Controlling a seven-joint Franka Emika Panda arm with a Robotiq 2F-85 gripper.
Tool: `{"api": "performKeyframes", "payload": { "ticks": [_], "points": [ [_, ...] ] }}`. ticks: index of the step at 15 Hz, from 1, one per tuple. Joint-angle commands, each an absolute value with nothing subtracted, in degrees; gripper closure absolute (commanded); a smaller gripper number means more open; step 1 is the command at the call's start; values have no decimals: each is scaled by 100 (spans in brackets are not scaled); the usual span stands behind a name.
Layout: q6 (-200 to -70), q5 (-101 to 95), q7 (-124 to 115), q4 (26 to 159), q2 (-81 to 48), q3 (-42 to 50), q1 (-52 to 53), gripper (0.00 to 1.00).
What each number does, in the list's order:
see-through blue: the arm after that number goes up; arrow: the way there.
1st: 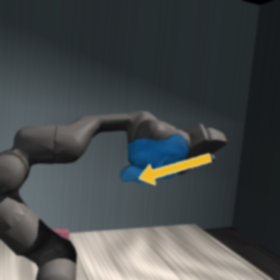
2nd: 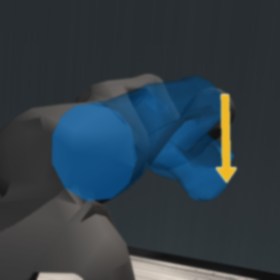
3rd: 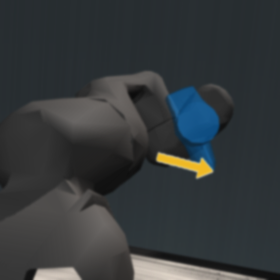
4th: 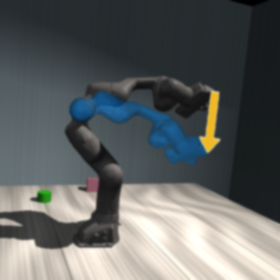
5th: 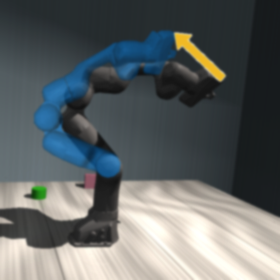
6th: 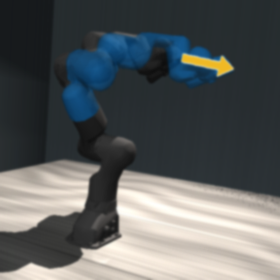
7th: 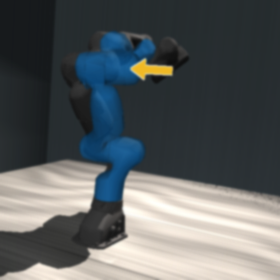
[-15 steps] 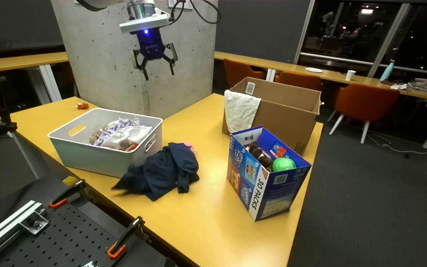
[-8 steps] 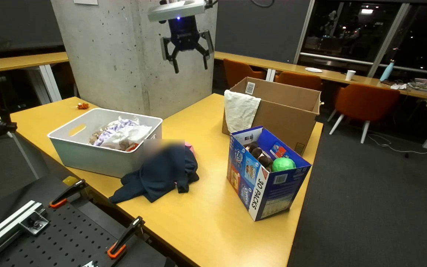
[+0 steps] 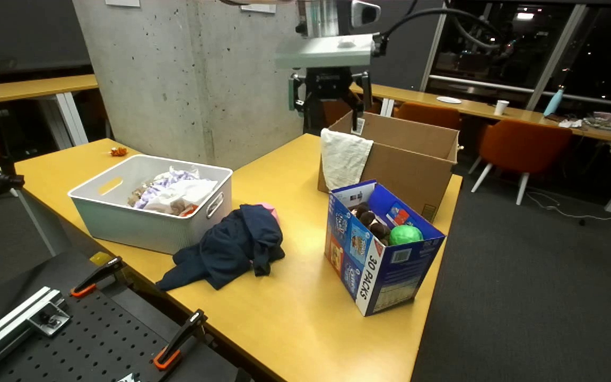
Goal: Move the laundry and the toy from the box into the washing basket
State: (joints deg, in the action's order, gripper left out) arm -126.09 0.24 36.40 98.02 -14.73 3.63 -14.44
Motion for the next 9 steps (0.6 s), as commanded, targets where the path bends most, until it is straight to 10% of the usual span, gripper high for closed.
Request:
{"api": "performKeyframes", "payload": {
  "ticks": [1, 9],
  "points": [
    [-12803, 618, 4134, 9422, -2045, 415, -1725, 0],
    [-12570, 782, 4158, 8515, -3293, 415, -2278, 0]
  ]
}}
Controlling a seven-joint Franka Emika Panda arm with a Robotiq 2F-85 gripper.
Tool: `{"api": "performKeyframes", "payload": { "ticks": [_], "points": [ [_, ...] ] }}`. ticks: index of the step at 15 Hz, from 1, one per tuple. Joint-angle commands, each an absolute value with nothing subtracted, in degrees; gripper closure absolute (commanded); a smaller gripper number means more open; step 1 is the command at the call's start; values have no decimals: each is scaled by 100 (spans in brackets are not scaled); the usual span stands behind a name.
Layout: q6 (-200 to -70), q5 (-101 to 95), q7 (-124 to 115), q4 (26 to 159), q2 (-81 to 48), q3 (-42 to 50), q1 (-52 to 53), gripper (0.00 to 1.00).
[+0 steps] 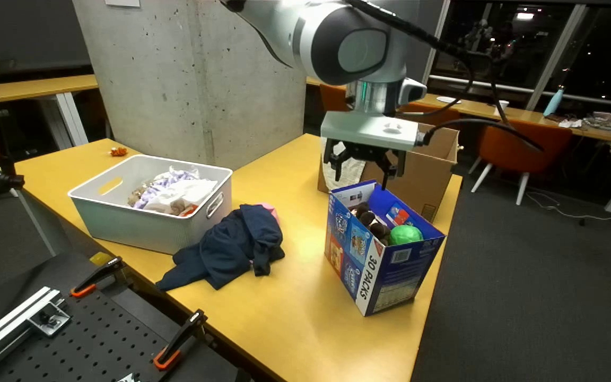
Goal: Move the laundry and the toy from the box into the washing basket
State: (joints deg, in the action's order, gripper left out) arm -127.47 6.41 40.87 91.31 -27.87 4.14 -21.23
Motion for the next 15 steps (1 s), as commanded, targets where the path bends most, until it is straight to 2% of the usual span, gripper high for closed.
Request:
{"api": "performKeyframes", "payload": {
  "ticks": [1, 15],
  "points": [
    [-12533, 779, 4154, 8379, -3436, 398, -2337, 0],
    [-11783, 589, 3895, 6533, -4938, 170, -2271, 0]
  ]
}}
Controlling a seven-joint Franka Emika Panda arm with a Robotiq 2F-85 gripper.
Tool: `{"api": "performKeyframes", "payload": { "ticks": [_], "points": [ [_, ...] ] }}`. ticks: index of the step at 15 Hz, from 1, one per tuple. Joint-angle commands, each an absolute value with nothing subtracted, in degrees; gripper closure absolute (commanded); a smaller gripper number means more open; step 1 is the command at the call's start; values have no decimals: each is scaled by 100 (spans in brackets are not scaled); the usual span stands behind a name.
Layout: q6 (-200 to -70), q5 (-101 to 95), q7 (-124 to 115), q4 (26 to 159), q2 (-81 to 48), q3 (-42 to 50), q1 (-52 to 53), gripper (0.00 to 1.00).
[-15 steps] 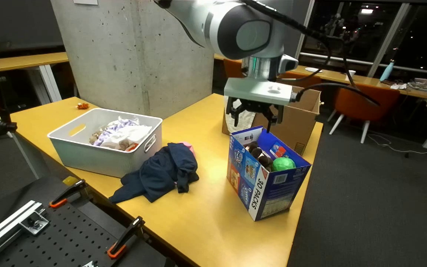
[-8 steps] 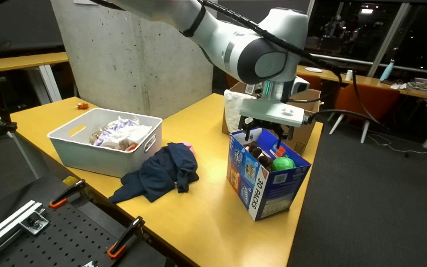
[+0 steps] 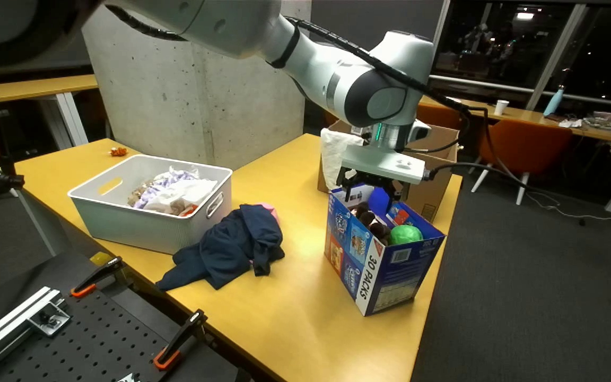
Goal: Move the laundry and the toy from the box into the washing basket
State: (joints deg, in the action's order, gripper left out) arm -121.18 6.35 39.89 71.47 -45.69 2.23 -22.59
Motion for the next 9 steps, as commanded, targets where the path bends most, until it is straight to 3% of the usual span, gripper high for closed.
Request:
{"api": "performKeyframes", "payload": {
  "ticks": [1, 2, 3, 5, 9],
  "points": [
    [-11729, 576, 3890, 6415, -5024, 171, -2264, 0],
    [-11696, 565, 3892, 6310, -5108, 171, -2262, 0],
    [-11667, 542, 3909, 6205, -5180, 174, -2256, 25],
    [-11602, 518, 3916, 6008, -5306, 175, -2253, 32],
    [-11495, 498, 3902, 5627, -5550, 174, -2254, 65]
  ]
}}
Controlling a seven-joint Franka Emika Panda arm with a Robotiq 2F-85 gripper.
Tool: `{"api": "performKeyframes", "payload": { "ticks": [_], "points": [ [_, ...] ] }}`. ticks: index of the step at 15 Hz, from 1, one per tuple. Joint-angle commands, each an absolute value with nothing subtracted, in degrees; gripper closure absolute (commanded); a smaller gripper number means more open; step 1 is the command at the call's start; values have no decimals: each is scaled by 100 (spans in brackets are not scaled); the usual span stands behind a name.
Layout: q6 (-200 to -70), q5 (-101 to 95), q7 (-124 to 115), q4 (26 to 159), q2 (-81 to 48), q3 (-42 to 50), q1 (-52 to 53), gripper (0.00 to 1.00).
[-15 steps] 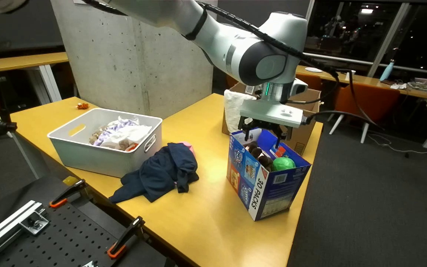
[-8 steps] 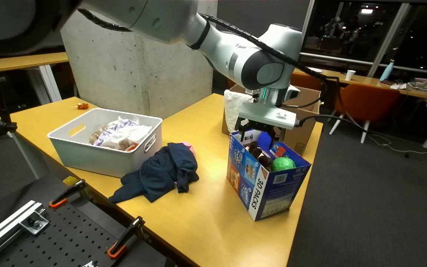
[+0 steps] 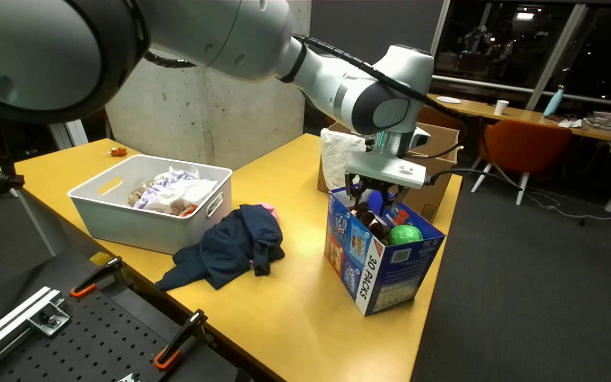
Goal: Move the laundry and the toy from the box into the washing basket
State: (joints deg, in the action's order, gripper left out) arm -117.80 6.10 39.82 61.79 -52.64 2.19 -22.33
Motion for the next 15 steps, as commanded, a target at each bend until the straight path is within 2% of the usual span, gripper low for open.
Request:
{"api": "performKeyframes", "payload": {
  "ticks": [1, 4, 5, 15],
  "points": [
    [-11475, 494, 3905, 5557, -5595, 172, -2254, 71],
    [-11406, 496, 3906, 5412, -5662, 166, -2256, 95],
    [-11423, 568, 3930, 5442, -5638, 240, -2208, 99],
    [-11699, 651, 3954, 6466, -4486, 328, -2316, 96]
  ]
}}
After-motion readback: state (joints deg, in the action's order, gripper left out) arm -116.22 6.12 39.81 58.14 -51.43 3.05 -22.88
